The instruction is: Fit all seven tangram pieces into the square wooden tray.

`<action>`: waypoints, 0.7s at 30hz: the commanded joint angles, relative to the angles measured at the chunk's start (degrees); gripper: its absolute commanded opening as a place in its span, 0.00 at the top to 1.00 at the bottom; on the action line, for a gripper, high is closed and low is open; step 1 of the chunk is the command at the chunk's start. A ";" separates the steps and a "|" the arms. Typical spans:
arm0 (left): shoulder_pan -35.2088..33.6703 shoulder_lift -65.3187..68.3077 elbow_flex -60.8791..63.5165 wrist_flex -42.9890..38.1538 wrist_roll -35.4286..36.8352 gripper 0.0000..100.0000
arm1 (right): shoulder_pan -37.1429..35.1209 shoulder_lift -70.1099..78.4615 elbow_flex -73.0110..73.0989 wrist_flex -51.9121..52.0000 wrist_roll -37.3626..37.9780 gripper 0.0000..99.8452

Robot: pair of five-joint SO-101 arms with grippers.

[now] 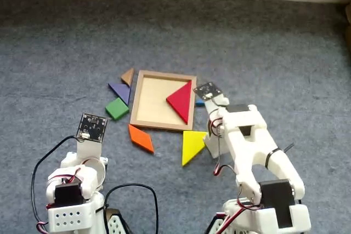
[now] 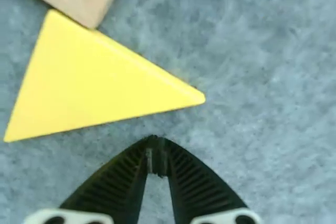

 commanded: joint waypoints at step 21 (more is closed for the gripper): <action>0.40 -1.54 1.10 0.35 0.35 0.94 | -3.21 1.27 -5.14 -16.22 0.44 1.00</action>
